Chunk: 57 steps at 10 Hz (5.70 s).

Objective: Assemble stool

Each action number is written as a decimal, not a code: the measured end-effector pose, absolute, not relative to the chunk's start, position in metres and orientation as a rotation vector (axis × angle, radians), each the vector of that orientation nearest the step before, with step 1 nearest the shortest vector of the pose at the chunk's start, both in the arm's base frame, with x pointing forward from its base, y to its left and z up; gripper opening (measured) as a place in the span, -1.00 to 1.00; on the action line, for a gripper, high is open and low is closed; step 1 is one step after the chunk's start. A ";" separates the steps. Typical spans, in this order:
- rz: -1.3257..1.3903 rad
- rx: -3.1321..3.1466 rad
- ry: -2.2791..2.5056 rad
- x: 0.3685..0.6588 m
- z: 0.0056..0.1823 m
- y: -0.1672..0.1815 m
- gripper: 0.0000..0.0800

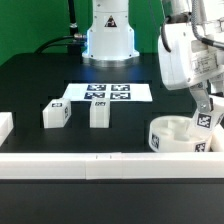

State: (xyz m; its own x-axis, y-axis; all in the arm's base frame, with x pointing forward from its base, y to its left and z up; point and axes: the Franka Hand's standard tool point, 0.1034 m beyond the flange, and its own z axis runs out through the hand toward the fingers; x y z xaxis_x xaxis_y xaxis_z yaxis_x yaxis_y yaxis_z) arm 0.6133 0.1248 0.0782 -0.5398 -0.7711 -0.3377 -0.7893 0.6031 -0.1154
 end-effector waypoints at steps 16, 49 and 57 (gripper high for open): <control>-0.037 -1.858 2.076 0.614 0.118 0.078 0.62; 0.401 -3.062 0.147 0.560 0.067 -0.035 0.62; 1.221 -2.804 0.171 0.523 0.051 -0.052 0.62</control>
Offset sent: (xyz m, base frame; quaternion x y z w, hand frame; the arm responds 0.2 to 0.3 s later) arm -0.0164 -0.0288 0.0355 -0.0069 0.0007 -0.0739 0.9972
